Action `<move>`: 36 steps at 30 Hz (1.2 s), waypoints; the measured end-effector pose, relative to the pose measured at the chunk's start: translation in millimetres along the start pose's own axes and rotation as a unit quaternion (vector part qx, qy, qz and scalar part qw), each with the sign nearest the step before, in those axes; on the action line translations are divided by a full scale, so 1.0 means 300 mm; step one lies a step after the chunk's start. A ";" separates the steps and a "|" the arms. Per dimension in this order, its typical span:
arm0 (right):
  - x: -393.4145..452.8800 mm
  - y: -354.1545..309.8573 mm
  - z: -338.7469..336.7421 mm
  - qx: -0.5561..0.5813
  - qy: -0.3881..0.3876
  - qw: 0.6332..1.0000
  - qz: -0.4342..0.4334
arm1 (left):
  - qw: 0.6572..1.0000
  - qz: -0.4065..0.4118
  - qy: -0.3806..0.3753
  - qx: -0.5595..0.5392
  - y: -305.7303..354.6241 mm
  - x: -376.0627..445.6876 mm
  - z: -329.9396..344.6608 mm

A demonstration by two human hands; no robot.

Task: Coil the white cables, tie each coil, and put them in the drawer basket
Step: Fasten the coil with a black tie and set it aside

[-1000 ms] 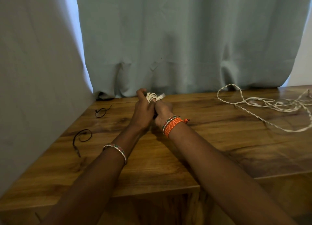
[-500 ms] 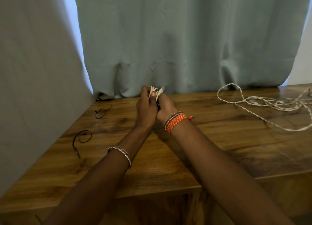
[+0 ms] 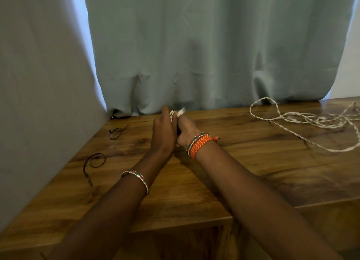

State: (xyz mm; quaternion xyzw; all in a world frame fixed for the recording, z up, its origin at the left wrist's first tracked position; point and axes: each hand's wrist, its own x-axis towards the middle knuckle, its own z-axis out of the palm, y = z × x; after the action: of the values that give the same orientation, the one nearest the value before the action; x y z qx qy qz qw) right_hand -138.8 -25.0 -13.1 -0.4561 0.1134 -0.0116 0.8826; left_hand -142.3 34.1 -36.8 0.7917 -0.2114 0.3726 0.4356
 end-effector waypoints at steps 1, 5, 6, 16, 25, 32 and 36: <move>-0.005 -0.005 -0.002 -0.017 -0.011 1.000 0.011 | 1.000 -0.004 -0.002 0.015 -0.005 0.003 -0.006; -0.021 -0.015 0.003 -0.065 -0.068 0.995 -0.014 | 0.999 -0.035 0.006 0.010 -0.027 0.034 -0.033; -0.026 -0.011 0.009 -0.086 -0.079 0.992 -0.036 | 0.999 -0.042 0.012 0.000 -0.031 0.045 -0.046; -0.075 0.043 0.058 -0.002 -0.170 0.979 -0.108 | 0.991 0.020 0.129 -0.013 -0.021 0.086 -0.106; -0.068 0.019 0.037 -0.328 0.040 0.841 -0.429 | 0.975 -0.065 0.207 0.050 -0.057 0.110 -0.141; -0.088 -0.045 -0.007 -0.350 0.070 0.749 -0.558 | 0.986 -0.130 -0.030 -0.104 -0.104 0.103 -0.153; -0.032 -0.032 -0.027 -0.427 0.037 0.748 -0.507 | 0.959 -0.122 -0.115 -0.230 -0.019 0.102 -0.109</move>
State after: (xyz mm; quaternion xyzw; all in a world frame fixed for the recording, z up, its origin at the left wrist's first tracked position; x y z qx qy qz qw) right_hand -148.9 -36.0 -8.0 -0.7749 -0.1090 -0.4244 0.4555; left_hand -132.3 64.6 -5.0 0.7275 -0.2421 0.1647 0.6204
